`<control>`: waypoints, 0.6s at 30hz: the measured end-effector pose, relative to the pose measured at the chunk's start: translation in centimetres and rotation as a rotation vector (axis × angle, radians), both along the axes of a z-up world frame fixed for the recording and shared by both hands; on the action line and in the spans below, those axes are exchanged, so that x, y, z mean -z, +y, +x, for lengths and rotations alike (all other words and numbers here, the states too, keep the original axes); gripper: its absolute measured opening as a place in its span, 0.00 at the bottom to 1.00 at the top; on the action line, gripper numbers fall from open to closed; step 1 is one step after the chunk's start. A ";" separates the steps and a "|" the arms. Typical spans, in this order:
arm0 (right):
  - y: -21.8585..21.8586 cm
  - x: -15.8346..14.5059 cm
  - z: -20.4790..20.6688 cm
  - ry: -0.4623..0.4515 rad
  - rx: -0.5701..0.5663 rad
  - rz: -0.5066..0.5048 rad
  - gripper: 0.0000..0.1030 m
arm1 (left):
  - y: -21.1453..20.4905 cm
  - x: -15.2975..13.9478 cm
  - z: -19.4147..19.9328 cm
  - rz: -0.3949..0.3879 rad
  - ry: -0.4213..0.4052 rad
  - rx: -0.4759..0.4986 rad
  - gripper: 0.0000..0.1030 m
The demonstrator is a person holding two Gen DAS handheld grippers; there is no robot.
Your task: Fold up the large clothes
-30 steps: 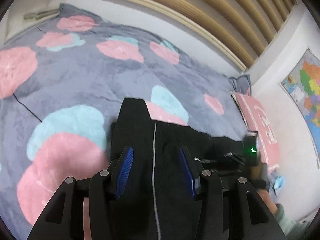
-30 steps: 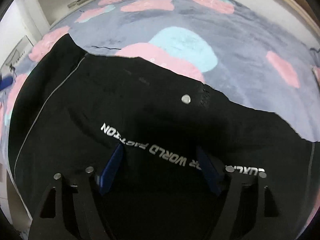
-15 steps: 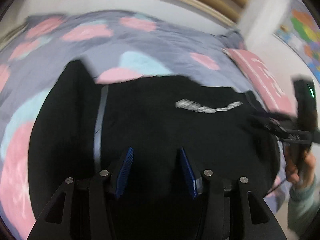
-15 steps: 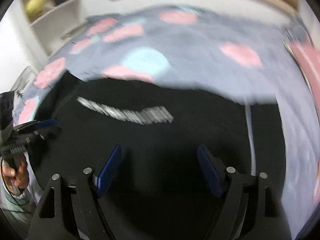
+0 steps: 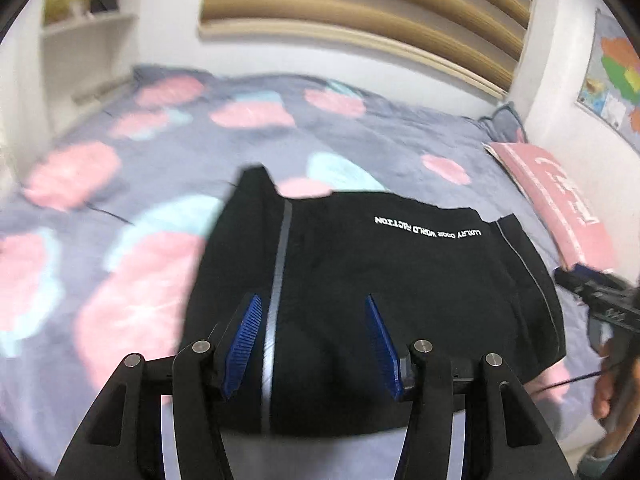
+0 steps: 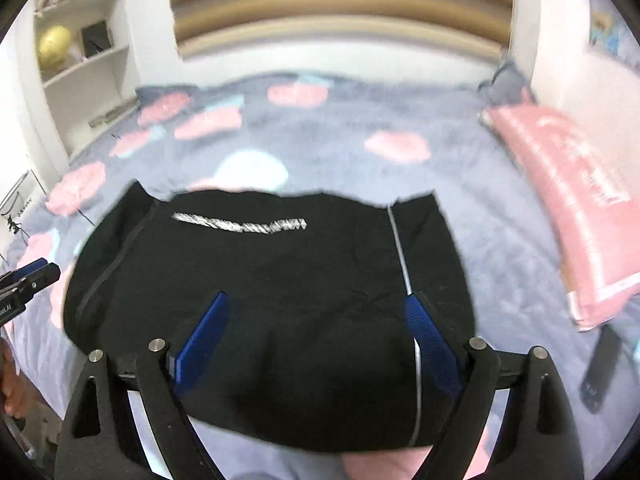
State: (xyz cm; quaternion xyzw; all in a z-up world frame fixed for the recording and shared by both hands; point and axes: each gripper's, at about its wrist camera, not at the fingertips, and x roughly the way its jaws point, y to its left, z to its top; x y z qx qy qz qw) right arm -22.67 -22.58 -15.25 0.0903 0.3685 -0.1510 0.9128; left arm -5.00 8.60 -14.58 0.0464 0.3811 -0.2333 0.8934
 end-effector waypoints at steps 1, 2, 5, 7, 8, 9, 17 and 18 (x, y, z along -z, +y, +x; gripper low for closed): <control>0.7 -1.5 -0.9 -0.023 0.010 -0.029 0.89 | 0.6 -1.4 -1.5 0.020 -0.037 -0.020 0.54; 1.4 -2.6 -1.3 -0.045 0.032 -0.056 0.89 | 0.9 -2.3 -2.5 0.034 -0.066 -0.036 0.54; 3.6 -6.2 -4.4 -0.136 0.058 -0.093 0.96 | 2.0 -5.5 -6.3 0.078 -0.189 -0.108 0.66; 4.7 -8.0 -6.0 -0.190 0.051 -0.083 0.97 | 3.0 -7.3 -8.9 0.084 -0.272 -0.146 0.73; 5.2 -8.3 -6.3 -0.202 0.051 -0.084 0.98 | 3.2 -8.0 -9.7 0.080 -0.301 -0.161 0.73; 5.6 -8.8 -7.0 -0.214 0.053 -0.089 0.98 | 3.7 -8.7 -10.7 0.070 -0.327 -0.179 0.73; 8.4 -10.3 -10.3 -0.219 0.066 -0.116 0.98 | 5.3 -10.3 -14.5 0.051 -0.373 -0.234 0.74; 8.6 -10.3 -10.8 -0.222 0.065 -0.121 0.99 | 5.4 -10.3 -14.7 0.057 -0.377 -0.236 0.74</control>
